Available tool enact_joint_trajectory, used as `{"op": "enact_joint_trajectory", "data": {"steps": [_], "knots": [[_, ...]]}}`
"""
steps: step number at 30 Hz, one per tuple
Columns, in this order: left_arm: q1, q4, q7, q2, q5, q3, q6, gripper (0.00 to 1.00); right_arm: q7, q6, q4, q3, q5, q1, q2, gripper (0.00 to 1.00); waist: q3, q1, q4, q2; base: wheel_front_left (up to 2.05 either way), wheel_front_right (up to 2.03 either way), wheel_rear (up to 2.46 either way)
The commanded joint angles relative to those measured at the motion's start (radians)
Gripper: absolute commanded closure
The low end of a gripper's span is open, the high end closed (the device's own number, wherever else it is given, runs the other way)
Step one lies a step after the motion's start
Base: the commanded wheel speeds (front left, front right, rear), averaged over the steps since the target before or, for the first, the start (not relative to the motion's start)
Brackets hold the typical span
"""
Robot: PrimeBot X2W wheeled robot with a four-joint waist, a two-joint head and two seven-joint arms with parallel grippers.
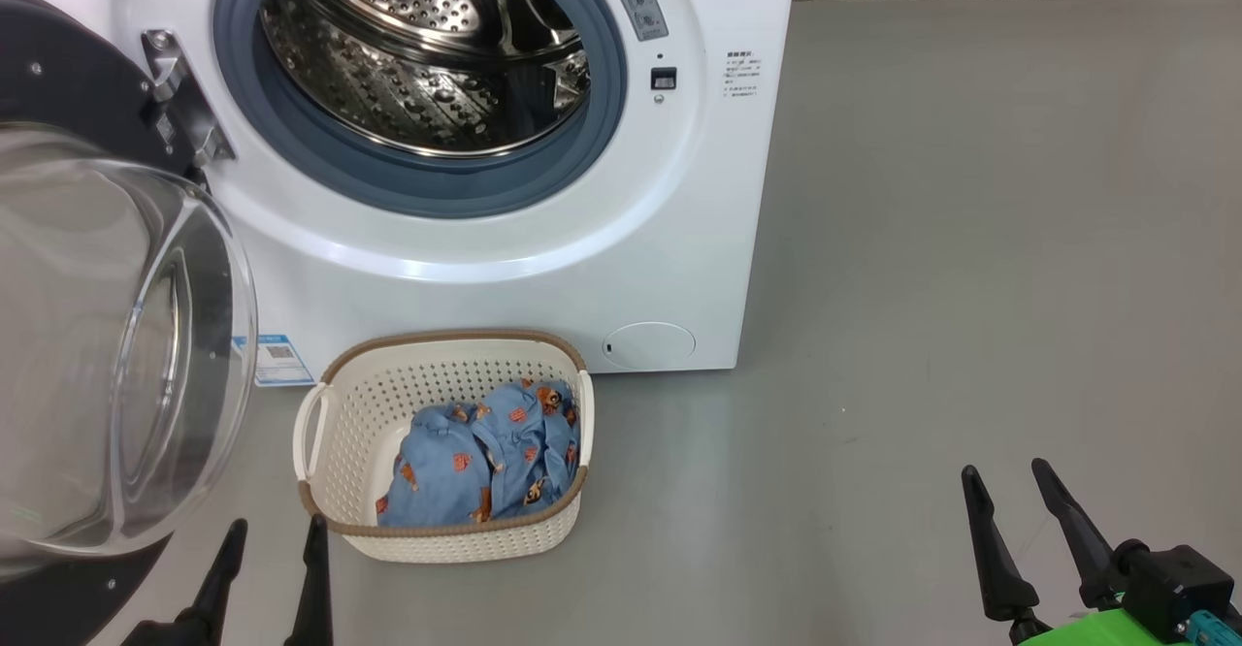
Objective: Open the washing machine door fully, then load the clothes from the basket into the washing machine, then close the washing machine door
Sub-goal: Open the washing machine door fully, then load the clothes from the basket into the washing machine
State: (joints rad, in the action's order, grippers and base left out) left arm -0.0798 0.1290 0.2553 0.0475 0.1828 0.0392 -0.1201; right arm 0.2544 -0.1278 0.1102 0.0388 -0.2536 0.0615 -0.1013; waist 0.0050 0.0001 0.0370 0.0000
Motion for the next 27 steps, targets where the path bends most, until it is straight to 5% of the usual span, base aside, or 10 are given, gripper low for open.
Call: {"op": "enact_joint_trajectory", "data": {"steps": [1,27], "knots": [[0.031,-0.023,0.006,0.010,-0.013,0.035,-0.003,0.00,0.007,-0.003,-0.027,-0.022,0.012,-0.018,-0.008,0.00,0.002,-0.0001,0.002,0.0000,0.00,0.00,0.00],[0.016,-0.020,0.006,0.004,-0.015,0.029,-0.007,0.00,0.007,-0.003,-0.011,-0.030,0.005,-0.016,-0.015,0.00,-0.012,-0.0001,0.012,0.0000,0.00,0.00,0.00]]}}
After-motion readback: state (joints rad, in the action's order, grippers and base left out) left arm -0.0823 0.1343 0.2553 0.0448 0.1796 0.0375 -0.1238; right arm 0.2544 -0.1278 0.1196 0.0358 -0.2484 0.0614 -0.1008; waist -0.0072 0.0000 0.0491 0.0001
